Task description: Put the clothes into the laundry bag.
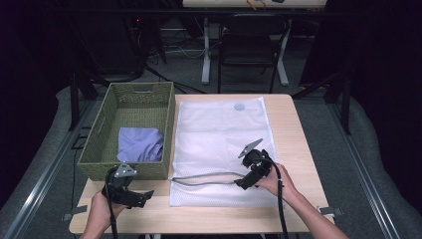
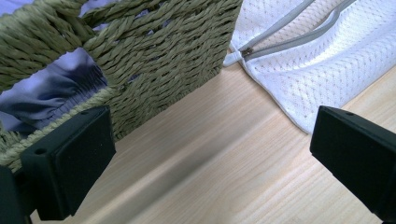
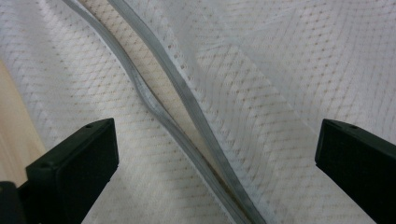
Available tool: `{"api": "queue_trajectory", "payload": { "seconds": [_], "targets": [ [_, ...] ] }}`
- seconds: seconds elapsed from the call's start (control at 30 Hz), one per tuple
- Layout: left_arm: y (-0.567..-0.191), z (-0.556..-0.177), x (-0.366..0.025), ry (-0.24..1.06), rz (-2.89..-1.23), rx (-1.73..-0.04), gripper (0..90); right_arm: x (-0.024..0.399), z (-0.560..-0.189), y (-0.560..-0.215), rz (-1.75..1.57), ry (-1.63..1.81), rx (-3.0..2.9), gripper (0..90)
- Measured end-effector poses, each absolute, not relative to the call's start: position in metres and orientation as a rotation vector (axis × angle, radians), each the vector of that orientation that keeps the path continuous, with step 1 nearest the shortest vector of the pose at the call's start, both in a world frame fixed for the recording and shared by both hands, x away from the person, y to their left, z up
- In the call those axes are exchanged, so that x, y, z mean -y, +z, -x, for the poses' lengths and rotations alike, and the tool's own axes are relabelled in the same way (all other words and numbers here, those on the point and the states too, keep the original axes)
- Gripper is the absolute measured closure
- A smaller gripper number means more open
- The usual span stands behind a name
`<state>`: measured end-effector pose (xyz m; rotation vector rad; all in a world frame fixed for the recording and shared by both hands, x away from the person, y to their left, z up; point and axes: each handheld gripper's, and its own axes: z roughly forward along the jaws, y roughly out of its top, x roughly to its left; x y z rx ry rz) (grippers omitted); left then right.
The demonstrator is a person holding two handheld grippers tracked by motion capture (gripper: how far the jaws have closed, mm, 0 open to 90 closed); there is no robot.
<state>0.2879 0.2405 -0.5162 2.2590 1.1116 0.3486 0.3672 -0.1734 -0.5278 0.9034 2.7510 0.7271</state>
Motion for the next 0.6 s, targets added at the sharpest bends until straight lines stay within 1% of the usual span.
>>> {"api": "queue_trajectory", "payload": {
  "seconds": [0.17, 0.6],
  "targets": [
    [-0.516, -0.288, -0.242, 0.343, -2.266, -1.112, 0.1, 0.160, -0.374, -0.532, -0.880, 0.682, -2.776, 0.0],
    [-0.518, -0.288, -0.241, 0.348, -2.261, -1.111, 0.1, 0.142, -0.383, -0.540, -0.849, 0.673, -2.793, 1.3]
  ]
}}
